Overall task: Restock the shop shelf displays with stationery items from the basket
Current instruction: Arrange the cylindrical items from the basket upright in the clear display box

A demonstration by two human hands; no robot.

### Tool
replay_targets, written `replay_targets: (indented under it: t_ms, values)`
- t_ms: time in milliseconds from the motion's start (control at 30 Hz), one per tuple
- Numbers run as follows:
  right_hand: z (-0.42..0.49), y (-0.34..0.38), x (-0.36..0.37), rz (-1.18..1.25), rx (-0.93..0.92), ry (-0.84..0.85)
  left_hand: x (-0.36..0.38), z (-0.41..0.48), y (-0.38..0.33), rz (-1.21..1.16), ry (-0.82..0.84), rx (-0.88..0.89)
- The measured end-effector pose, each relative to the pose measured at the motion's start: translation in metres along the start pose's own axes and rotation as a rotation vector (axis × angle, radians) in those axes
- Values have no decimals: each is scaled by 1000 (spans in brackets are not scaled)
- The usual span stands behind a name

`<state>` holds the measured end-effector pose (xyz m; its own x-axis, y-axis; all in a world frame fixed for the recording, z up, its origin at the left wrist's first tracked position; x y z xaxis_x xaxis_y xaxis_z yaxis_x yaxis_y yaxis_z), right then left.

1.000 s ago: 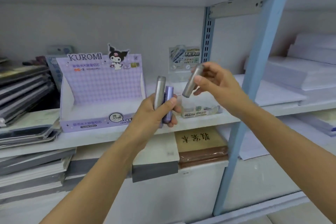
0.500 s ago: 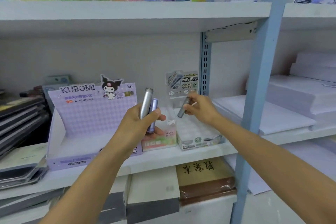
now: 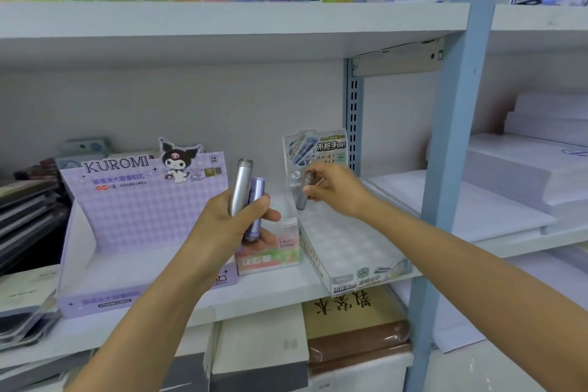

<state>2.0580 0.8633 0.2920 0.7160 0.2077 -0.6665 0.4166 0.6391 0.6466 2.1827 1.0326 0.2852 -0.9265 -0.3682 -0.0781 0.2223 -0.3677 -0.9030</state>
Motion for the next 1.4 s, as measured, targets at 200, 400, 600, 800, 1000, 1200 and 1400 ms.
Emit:
replay_targets:
  t_ms: [200, 400, 600, 800, 1000, 1200, 1400]
  values:
    - [4, -3, 13, -111, 12, 82, -3, 0, 1, 28, 0, -3]
    - [0, 6, 16, -156, -51, -11, -4, -2, 3, 31, 9, 1]
    - [-6, 6, 15, -339, -100, -76, -2, -6, 3, 27, 38, -15]
    - [-23, 28, -16, 139, -121, -158, -1, -12, 1, 59, 76, -10]
    - [-60, 87, -10, 354, -302, 205, 13, -15, -3, 83, 113, 20]
    - [-66, 85, -19, 515, -212, 196, 10, -20, -3, 49, 92, -7]
    - [-48, 49, -69, 709, -64, -179, -4, -19, -1, 0, -13, -2]
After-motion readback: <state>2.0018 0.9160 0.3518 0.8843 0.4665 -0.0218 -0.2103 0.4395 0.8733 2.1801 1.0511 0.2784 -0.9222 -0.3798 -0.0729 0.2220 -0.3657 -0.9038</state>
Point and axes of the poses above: each hand's wrist, its own z-axis towards the middle knuckle, its own x-axis out of the palm, y = z × x, the point moved 6 cm from there along z, towards the middle knuckle, and after that the axes turned 9 degrees about x, right-handed, at the moved point
